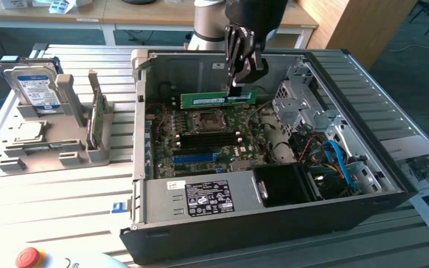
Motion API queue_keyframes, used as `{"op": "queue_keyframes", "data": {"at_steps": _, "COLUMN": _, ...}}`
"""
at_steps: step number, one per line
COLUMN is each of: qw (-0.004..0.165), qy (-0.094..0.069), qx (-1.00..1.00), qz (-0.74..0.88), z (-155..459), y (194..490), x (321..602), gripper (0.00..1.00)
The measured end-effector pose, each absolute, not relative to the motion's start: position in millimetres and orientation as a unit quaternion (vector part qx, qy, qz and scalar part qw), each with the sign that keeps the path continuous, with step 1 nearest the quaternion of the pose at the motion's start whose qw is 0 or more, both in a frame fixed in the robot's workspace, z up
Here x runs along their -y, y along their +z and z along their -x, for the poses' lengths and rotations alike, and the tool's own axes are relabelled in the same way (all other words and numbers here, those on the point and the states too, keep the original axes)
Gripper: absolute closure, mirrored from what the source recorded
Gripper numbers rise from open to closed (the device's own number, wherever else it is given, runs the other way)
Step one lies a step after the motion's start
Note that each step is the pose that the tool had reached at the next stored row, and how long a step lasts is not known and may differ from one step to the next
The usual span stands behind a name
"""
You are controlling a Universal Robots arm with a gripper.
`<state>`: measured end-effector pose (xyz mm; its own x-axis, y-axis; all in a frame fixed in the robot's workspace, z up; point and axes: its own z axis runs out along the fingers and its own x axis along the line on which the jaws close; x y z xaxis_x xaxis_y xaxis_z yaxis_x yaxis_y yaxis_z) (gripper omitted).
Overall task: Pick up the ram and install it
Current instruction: 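Pick up the ram and move it above insertion slot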
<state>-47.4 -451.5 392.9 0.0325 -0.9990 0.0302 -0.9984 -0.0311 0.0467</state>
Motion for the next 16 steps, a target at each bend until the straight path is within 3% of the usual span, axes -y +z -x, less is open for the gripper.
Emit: {"op": "queue_keyframes", "data": {"at_steps": 16, "qw": 0.027, "qy": -0.006, "qx": 0.707, "qz": -0.706, "z": 47.3, "y": 392.8, "x": 451.5, "gripper": 0.88}}
